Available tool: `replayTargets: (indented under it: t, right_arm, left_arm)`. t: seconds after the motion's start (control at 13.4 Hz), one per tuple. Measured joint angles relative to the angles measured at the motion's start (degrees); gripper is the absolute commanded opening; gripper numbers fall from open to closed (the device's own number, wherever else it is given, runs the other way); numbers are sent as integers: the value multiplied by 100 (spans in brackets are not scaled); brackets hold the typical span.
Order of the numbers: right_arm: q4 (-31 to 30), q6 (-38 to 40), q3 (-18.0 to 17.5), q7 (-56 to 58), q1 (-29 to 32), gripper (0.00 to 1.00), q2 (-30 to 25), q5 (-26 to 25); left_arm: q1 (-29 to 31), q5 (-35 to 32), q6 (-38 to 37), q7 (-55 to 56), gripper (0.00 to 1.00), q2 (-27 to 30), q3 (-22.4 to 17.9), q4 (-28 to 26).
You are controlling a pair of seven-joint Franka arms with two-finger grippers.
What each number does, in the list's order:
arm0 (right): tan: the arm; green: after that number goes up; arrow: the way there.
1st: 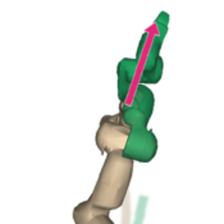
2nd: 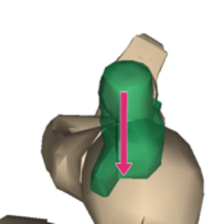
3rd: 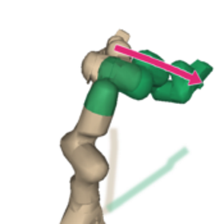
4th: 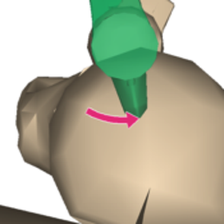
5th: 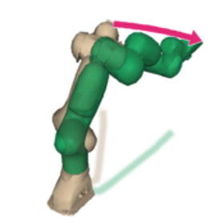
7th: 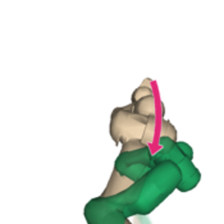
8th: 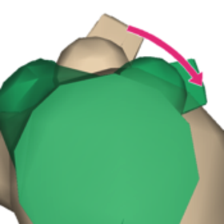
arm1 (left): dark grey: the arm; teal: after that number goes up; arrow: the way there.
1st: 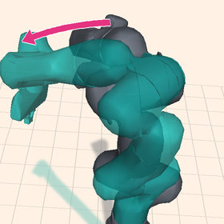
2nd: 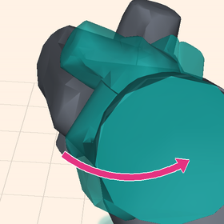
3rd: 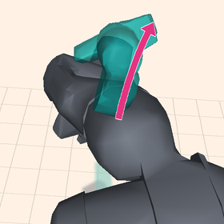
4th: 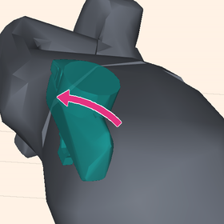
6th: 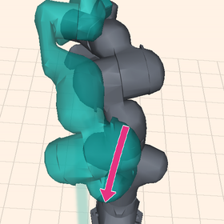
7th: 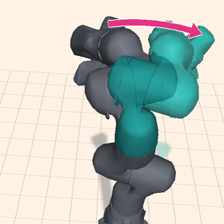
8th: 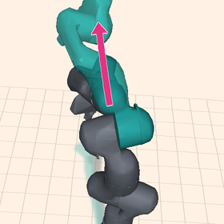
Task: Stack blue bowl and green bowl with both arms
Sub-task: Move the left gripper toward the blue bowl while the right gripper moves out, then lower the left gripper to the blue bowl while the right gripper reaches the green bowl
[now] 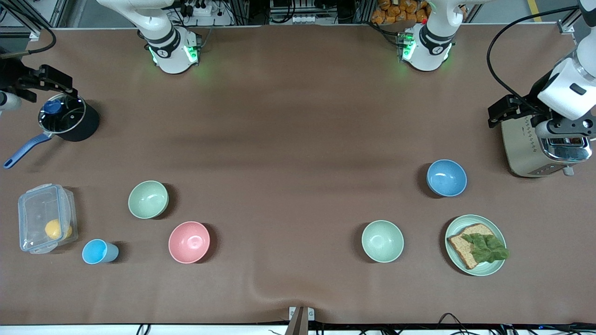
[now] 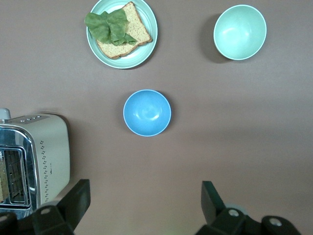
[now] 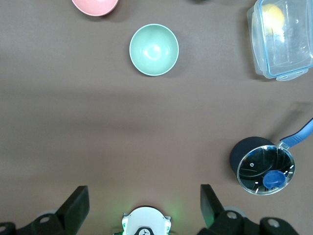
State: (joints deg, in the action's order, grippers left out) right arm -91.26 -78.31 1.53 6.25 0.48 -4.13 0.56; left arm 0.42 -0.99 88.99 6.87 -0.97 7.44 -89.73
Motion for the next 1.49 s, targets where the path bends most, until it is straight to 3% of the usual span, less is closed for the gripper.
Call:
replayTargets:
  t: [0.45, 0.75, 1.12, 1.49]
  right_arm:
    - [0, 55, 17, 0, 0, 100, 6, -14]
    - [0, 32, 31, 2, 0, 100, 111, -18]
    - [386, -454, 25, 4, -135, 100, 903, -7]
    - [410, -1299, 20, 7, -223, 100, 1726, 84]
  left_arm:
    - [74, -5, 0, 0, 100, -164, -187, 1]
    - [652, -17, 309, -442, 100, -947, -307, -19]
    - [876, -19, 982, -462, 100, -2060, -309, -92]
    - [858, -19, 1964, -455, 100, -2162, -288, -915]
